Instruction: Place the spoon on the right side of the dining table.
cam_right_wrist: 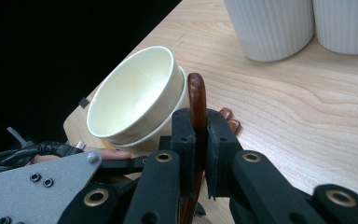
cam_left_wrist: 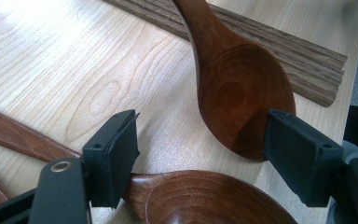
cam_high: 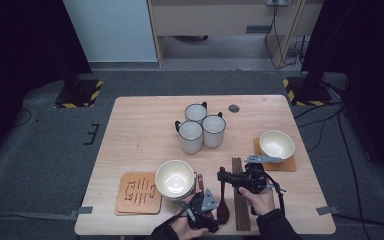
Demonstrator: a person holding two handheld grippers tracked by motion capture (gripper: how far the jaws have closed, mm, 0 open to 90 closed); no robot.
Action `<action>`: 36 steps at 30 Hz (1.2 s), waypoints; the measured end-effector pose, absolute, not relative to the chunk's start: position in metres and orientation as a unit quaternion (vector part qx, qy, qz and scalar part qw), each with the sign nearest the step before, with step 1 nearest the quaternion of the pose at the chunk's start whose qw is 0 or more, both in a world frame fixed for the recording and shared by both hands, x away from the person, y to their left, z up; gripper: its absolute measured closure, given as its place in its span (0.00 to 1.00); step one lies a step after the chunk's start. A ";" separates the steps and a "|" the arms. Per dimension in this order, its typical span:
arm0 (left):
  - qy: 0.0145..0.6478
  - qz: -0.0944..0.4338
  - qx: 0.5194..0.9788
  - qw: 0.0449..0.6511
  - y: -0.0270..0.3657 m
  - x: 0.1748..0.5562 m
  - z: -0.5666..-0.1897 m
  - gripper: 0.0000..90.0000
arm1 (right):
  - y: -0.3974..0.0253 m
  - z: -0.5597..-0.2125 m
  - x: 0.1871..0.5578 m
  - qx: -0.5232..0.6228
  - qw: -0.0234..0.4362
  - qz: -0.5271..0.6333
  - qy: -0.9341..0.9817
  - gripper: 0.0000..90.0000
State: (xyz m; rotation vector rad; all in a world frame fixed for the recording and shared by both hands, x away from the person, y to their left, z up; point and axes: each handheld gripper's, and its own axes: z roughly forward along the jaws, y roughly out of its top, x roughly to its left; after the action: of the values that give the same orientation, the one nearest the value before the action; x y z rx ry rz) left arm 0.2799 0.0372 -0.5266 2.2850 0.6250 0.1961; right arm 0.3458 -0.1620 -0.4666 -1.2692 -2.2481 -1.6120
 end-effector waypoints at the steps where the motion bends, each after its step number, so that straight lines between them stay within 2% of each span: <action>1: 0.244 0.074 0.892 0.373 0.037 0.280 -0.527 0.28 | -0.162 -0.466 0.346 -0.416 0.048 -0.529 -0.739 0.93; 6: 0.238 0.079 0.890 0.381 0.037 0.278 -0.523 0.29 | -0.165 -0.464 0.347 -0.419 0.040 -0.533 -0.734 0.93; 23: 0.249 0.100 0.862 0.430 0.050 0.279 -0.498 0.31 | -0.187 -0.448 0.349 -0.445 -0.032 -0.558 -0.700 0.93; 36: 0.258 0.112 0.840 0.465 0.065 0.282 -0.475 0.32 | -0.193 -0.444 0.352 -0.452 -0.053 -0.566 -0.687 0.93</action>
State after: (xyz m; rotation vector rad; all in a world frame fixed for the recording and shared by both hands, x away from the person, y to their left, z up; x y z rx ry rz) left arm 0.2820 0.0645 -0.4746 2.0622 0.6337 0.2739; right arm 0.3520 -0.1928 -0.4442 -1.4707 -2.2349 -1.8423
